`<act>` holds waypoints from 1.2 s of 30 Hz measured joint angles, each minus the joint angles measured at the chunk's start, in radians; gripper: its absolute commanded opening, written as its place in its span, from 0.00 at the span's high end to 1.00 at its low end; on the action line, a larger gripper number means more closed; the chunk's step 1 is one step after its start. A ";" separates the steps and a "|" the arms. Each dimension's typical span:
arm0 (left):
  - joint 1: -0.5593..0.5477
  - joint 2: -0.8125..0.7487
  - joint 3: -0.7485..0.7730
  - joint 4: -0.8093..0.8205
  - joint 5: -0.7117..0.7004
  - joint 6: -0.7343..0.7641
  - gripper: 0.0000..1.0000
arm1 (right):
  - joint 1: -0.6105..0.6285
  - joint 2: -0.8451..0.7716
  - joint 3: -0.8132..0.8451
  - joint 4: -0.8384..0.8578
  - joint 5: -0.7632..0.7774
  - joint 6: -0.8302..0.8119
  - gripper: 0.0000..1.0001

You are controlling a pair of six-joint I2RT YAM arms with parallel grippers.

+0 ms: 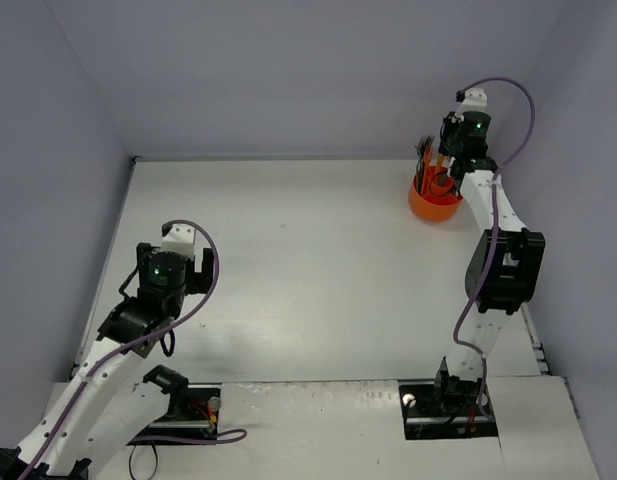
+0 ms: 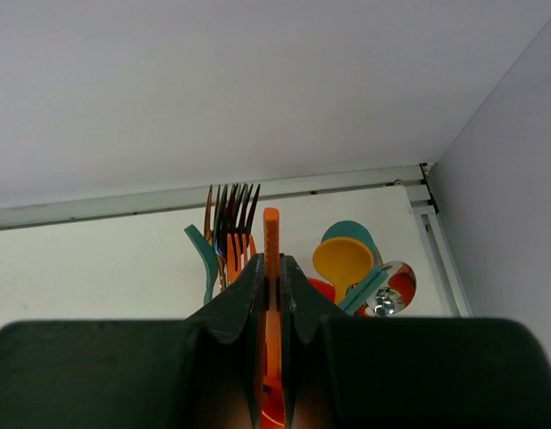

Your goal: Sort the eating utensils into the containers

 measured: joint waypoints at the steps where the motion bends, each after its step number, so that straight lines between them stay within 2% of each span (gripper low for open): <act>1: 0.000 0.003 0.000 0.000 0.000 0.000 0.03 | 0.000 0.000 -0.021 0.020 0.002 0.000 0.96; 3: 0.000 0.010 0.000 0.000 0.001 0.000 0.03 | 0.000 0.000 -0.062 0.055 0.007 0.001 0.91; 7: 0.000 0.004 0.000 0.000 0.001 0.000 0.03 | 0.000 0.000 -0.130 0.084 0.008 0.002 0.67; 9: 0.000 0.001 0.000 0.000 0.001 0.000 0.03 | 0.000 0.000 -0.150 0.090 0.008 0.003 0.58; 15: 0.000 -0.002 0.000 0.001 0.012 0.000 0.03 | 0.000 -0.073 -0.225 0.094 0.004 0.004 0.44; 20: 0.000 -0.016 0.000 0.003 0.020 0.000 0.03 | 0.000 -0.295 -0.284 0.072 -0.006 0.010 0.32; 21: 0.000 -0.020 0.000 0.005 0.020 0.000 0.03 | 0.000 -0.354 -0.297 0.068 -0.009 0.012 0.26; 23: 0.000 -0.030 0.000 0.007 0.020 0.000 0.03 | 0.000 -0.479 -0.325 0.063 -0.016 0.021 0.00; 31: 0.000 -0.065 0.000 0.017 0.012 0.000 0.03 | 0.000 -1.038 -0.610 -0.012 -0.041 0.117 0.00; 36: 0.000 -0.092 -0.013 0.025 -0.012 0.002 0.03 | 0.001 -1.285 -0.740 -0.132 -0.026 0.141 0.00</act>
